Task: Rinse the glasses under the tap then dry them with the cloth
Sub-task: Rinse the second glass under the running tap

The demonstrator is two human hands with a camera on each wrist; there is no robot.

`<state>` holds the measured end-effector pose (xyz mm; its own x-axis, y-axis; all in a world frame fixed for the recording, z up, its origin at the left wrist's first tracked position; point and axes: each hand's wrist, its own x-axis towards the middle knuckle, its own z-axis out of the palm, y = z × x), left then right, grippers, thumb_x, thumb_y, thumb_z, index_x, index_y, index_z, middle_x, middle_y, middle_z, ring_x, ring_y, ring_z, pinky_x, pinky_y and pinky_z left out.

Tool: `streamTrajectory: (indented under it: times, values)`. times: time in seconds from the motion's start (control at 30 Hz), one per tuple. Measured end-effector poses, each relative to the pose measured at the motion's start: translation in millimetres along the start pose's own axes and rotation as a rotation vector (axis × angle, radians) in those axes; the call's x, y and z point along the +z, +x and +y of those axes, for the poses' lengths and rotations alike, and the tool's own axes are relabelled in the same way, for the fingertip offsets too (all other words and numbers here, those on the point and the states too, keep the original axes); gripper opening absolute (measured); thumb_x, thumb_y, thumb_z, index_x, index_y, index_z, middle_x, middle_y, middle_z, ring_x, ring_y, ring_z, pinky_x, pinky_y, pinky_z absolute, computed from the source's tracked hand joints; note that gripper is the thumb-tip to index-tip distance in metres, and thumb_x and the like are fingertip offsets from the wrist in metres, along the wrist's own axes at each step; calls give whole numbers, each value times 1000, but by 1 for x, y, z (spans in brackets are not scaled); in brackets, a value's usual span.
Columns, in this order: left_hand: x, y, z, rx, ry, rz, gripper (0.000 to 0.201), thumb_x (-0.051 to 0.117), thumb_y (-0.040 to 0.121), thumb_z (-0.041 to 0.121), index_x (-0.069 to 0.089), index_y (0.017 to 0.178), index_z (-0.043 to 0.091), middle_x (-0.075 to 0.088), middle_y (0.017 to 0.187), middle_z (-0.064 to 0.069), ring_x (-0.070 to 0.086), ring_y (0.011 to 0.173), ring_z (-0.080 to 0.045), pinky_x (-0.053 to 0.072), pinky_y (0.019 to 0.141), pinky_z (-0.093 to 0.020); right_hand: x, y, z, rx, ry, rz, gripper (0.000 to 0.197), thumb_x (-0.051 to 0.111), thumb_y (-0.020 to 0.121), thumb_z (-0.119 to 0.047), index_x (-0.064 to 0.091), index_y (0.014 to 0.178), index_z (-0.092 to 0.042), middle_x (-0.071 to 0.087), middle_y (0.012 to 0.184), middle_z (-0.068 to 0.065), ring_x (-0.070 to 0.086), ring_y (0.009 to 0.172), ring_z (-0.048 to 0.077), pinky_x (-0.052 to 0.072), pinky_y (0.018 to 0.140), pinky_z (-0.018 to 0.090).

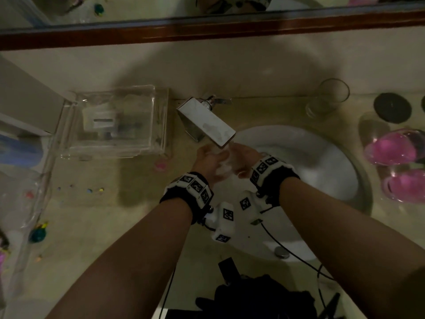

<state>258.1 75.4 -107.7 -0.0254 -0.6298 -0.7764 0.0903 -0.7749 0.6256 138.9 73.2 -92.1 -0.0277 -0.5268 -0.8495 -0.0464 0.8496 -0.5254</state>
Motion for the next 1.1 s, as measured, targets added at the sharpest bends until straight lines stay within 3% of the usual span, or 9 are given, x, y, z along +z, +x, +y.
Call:
streamTrajectory:
  times: [0.13,0.27,0.4,0.47,0.63,0.8,0.87,0.97,1.1]
  values:
    - [1,0,-2,86,128,-9,45,68,85,7,42,116,26,54,106,2,57,100,-23,50,93,-48,0,5,3,53,-51,-3,56,43,87,-66,56,77,-13,53,66,8,38,43,17,32,44,15]
    - [3,-7,3,-60,20,25,35,65,89,38,51,118,23,53,103,1,56,96,-20,55,84,-40,5,3,1,-124,-98,0,27,37,102,-25,54,116,-9,61,93,16,46,44,4,36,43,16]
    - [2,-13,8,-155,-56,16,49,62,89,45,52,129,19,53,124,-10,58,99,-27,53,63,-34,3,-1,-2,-141,-26,6,38,39,101,-17,41,138,-8,43,139,18,54,94,21,48,76,30]
    - [2,-12,7,-126,-33,14,47,61,91,36,48,133,20,52,130,-10,58,106,-28,54,61,-33,3,-1,-4,-42,23,-4,23,45,99,-25,54,116,-13,52,129,16,55,102,31,47,86,40]
    - [1,-11,4,-2,83,-15,42,65,91,18,37,121,27,48,119,-1,51,112,-23,54,87,-44,-3,-1,0,53,-57,-40,53,41,88,-66,55,74,-16,63,54,-2,44,51,16,35,52,22]
    - [3,-13,7,-100,18,15,52,65,88,44,46,131,22,51,122,-4,55,107,-25,56,66,-35,9,-2,-5,-55,-115,27,35,42,98,-41,55,83,-11,58,75,8,39,45,15,29,38,14]
    - [2,-18,9,-137,-10,0,54,64,86,50,53,129,20,54,122,-8,58,102,-27,55,63,-33,9,-5,-7,-80,-133,19,17,44,99,-22,55,106,-11,56,95,11,46,60,15,33,34,15]
    - [0,-16,9,-99,-6,-3,48,64,90,40,49,131,22,54,129,-8,56,109,-28,55,59,-32,6,-2,-3,-111,26,-5,37,44,99,-21,47,133,-5,56,116,18,56,86,24,50,72,27]
    - [2,-16,8,25,89,-22,43,66,91,19,38,123,27,47,131,-4,53,109,-24,54,68,-36,2,-6,-2,-79,23,19,26,40,99,-43,51,81,-27,51,67,-2,53,36,7,39,31,14]
